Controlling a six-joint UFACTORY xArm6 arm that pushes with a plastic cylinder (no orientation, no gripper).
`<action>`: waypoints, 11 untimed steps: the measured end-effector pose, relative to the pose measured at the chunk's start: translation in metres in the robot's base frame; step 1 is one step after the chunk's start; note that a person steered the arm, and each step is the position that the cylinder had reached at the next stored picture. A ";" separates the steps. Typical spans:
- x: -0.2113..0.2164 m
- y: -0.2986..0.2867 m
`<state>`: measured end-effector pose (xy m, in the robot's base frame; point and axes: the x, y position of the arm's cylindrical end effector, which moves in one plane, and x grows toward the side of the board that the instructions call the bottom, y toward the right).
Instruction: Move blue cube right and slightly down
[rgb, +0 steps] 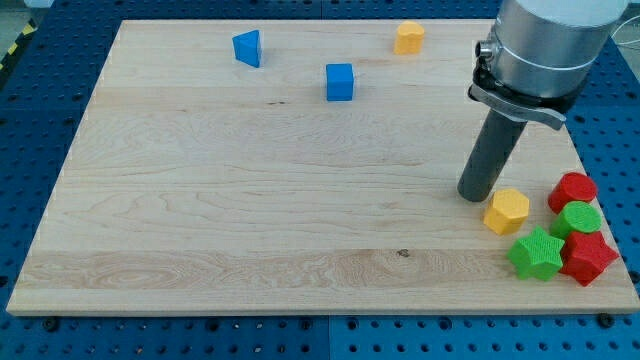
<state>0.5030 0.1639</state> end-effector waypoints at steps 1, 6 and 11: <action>0.007 0.016; -0.089 -0.126; -0.188 -0.127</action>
<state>0.3150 0.0367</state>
